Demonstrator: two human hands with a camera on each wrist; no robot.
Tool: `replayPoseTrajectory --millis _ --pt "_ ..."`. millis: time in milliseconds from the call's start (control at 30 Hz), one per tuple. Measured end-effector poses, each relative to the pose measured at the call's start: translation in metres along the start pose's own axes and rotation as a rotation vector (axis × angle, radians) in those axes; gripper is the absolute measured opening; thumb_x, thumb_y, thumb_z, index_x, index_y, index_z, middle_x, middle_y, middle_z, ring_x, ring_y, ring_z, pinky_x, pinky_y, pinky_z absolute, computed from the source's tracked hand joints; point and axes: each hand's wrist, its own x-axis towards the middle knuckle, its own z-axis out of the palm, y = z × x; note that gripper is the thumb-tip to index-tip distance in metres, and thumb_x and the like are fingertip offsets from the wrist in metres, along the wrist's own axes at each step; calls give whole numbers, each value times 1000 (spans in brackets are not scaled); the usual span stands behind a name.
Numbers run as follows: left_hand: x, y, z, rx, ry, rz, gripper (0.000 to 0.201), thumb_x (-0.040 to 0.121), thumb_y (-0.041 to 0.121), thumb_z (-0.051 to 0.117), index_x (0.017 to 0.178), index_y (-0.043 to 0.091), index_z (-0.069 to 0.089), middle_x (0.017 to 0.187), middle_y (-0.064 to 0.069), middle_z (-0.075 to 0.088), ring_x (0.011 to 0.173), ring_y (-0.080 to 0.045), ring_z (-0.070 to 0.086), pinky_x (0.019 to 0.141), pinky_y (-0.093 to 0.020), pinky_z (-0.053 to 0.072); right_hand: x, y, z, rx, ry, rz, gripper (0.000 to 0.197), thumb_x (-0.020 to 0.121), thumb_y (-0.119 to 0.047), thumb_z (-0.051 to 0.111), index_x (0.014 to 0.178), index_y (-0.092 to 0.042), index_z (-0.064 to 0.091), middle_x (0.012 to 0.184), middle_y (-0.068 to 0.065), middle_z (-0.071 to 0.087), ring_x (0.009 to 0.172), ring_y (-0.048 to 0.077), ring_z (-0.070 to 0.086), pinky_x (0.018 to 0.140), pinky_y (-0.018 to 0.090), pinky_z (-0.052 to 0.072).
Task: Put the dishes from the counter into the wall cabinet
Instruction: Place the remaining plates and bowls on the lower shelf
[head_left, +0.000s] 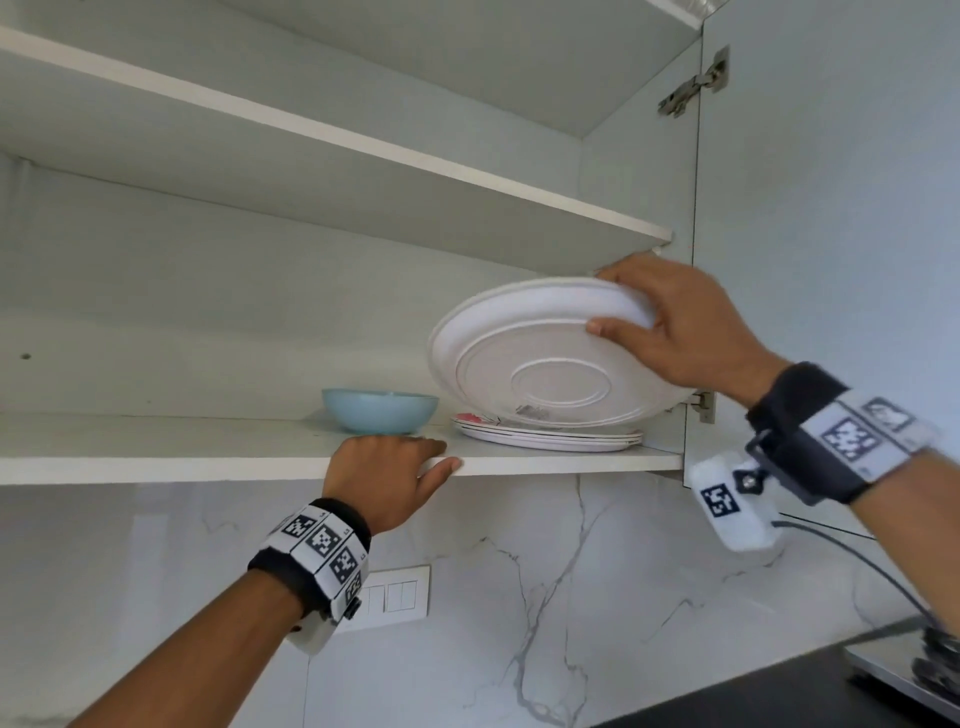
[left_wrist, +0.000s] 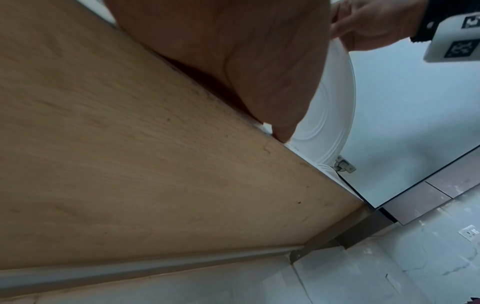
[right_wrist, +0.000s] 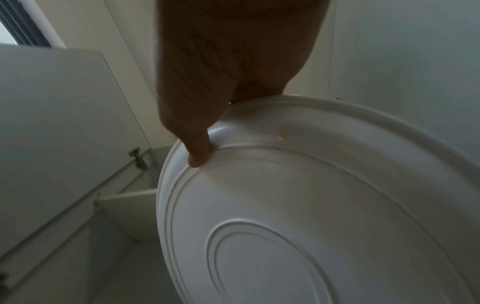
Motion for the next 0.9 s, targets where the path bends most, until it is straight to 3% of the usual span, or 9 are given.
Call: replayPoseTrajectory --millis 100,267,433,667,900 --pt "0 0 1 -8 14 -5 51 89 66 33 91 38 75 64 12 69 51 -14 63 45 -20 32 -14 6 30 -37 -54 2 34 90 -49 58 114 -24 63 102 -10 64 84 9 56 66 33 50" --pt "0 1 0 -12 6 -19 51 89 66 33 90 37 75 59 11 66 47 -14 61 44 -18 29 -36 13 70 -51 -112 95 25 94 -39 59 116 -26 61 100 -8 65 79 16 62 62 34 51" --pt "-1 0 1 -9 -6 -18 52 90 67 32 95 38 74 64 12 69 52 -14 63 45 -20 32 -55 14 106 -67 -179 75 24 93 -32 51 112 -20 60 93 -1 64 74 20 60 60 36 49" --pt "-2 1 -1 -7 -3 -18 48 90 66 35 95 38 74 66 13 69 52 -14 63 46 -19 30 -76 15 151 -171 -317 124 42 97 -39 26 114 -19 58 97 1 59 81 25 56 65 42 47" --pt "-2 1 1 7 -2 -17 50 91 67 33 97 38 73 67 12 70 54 -14 64 46 -21 33 -82 23 171 -76 -339 258 56 97 -51 16 120 -22 58 105 -3 59 90 21 55 75 41 43"
